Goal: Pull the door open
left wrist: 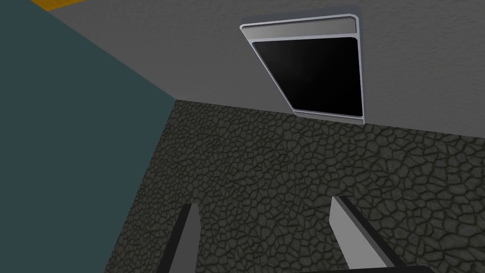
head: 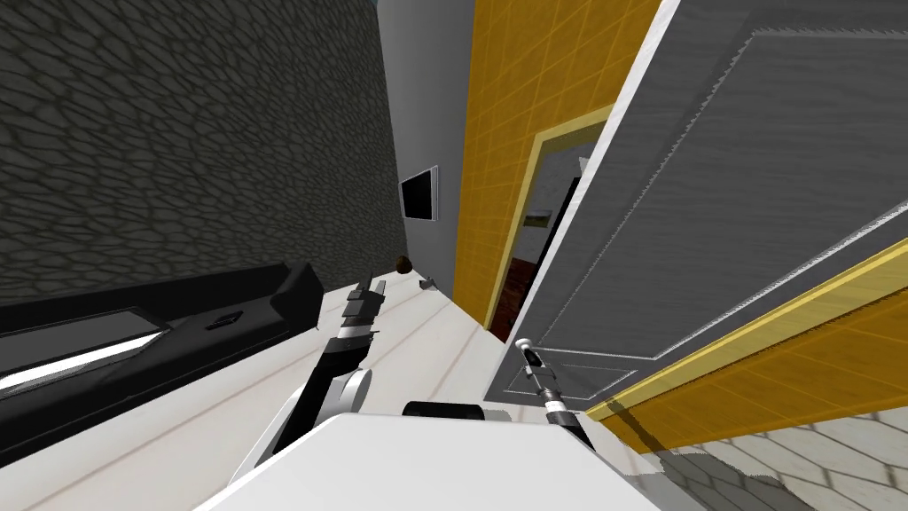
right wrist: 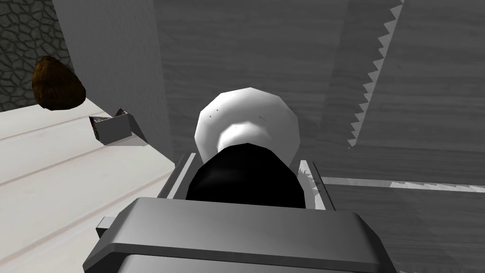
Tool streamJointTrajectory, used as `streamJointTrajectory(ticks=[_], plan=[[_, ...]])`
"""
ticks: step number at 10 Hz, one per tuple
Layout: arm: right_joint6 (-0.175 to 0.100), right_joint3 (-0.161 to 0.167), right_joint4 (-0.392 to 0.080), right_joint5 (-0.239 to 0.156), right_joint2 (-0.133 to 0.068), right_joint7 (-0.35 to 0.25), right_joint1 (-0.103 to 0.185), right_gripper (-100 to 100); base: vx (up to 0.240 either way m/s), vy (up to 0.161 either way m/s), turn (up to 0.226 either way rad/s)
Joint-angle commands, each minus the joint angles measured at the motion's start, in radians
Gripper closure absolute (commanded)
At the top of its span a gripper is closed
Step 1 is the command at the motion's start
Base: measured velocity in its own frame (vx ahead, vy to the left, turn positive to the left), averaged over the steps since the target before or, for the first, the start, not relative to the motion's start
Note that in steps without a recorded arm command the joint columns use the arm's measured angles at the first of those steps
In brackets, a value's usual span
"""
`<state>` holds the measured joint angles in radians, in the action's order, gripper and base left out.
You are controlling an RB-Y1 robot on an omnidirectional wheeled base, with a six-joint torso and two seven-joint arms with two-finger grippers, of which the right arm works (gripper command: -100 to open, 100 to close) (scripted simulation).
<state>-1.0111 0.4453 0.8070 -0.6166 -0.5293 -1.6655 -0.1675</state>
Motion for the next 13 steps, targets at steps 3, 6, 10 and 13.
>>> streamJointTrajectory(ticks=[3, 6, 10, 13], plan=[[-0.058, 0.041, -0.006, 0.015, -0.04, -0.052, -0.023, 100, -0.201, -0.058, 0.159], [-0.074, 0.053, -0.021, 0.018, -0.044, -0.062, -0.027, 100, -0.138, -0.04, 0.117], [-0.118, 0.078, -0.04, 0.023, -0.063, -0.087, -0.036, 100, -0.202, -0.061, 0.141], [-0.149, 0.096, -0.054, 0.027, -0.076, -0.105, -0.042, 100, -0.219, -0.077, 0.154]])
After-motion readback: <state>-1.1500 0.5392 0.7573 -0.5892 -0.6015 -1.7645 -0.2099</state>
